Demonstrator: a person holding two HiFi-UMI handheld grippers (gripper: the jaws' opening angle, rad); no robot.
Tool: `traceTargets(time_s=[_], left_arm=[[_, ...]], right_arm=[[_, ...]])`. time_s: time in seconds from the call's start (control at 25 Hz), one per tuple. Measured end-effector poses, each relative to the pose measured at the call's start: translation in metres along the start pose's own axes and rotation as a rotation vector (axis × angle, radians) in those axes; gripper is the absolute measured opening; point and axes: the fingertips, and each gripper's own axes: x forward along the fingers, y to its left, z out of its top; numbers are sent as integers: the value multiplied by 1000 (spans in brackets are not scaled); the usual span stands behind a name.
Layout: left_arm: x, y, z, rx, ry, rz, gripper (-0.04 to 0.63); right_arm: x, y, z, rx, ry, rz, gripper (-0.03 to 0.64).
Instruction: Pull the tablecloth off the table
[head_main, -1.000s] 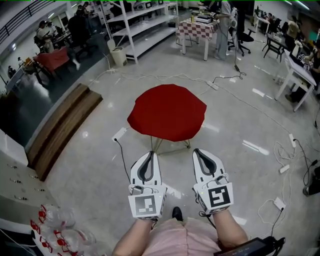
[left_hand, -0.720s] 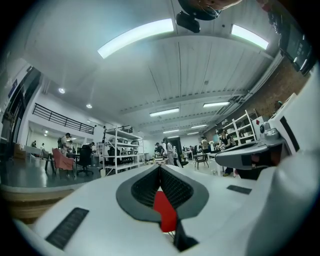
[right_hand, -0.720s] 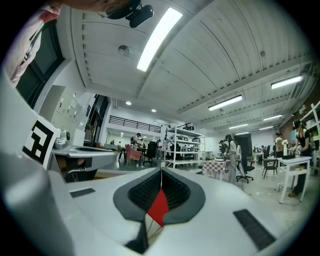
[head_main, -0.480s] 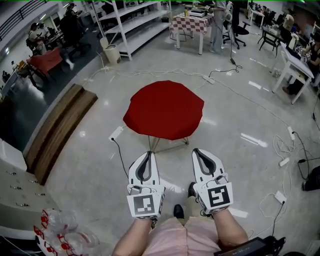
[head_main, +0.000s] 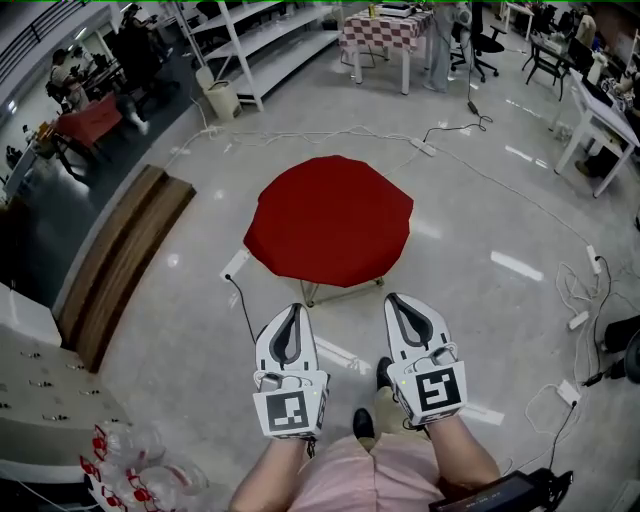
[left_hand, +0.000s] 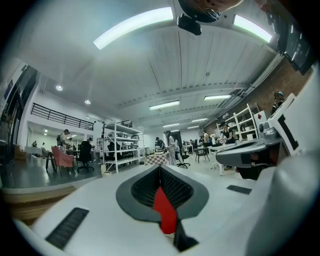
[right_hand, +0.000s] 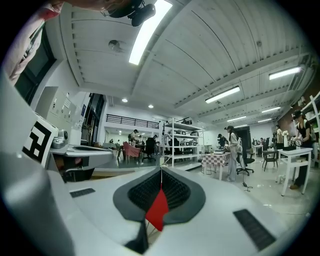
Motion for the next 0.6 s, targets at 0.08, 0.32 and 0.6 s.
traceTargets(time_s=[0.08, 0.32, 0.6], left_arm=[[18, -3, -5, 5, 19, -1, 25], [75, -6, -9, 22, 46, 1, 25], [123, -13, 16, 61, 10, 5, 25]], right_arm=[[13, -15, -4, 10, 6, 0, 17], [54, -60, -9, 33, 10, -4, 17], [83, -106, 18, 36, -22, -24, 17]])
